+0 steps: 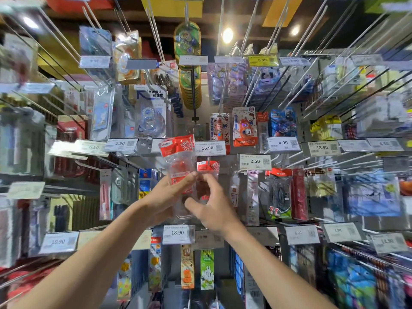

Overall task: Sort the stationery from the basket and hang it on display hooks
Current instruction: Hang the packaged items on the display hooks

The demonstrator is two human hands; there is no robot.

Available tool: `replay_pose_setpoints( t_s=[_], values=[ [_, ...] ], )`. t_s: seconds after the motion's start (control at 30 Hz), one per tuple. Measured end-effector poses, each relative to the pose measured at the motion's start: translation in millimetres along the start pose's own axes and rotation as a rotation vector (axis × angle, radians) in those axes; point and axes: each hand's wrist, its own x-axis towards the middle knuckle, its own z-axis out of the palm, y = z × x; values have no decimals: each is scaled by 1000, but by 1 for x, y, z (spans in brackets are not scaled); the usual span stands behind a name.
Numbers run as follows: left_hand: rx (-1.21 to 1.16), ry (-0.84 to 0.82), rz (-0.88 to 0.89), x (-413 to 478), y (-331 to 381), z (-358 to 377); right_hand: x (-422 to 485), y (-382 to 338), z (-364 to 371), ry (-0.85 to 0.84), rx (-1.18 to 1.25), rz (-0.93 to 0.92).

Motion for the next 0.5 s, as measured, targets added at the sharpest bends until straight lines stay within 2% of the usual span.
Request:
replay_pose_setpoints(
  t_s=[0.17,0.27,0.4,0.5],
  values=[
    [-35,-128,-106,-2,-3,8,-3,0,-4,137,35,-44],
    [-101,-169,-133,-2,-5,4,-5,4,-9,150,91,50],
    [-86,-47,-89,-4,-10,-7,-14,13,-21,167,242,239],
    [-139,88,-98,-3,-3,-10,-28,23,-33,170,247,321]
  ],
)
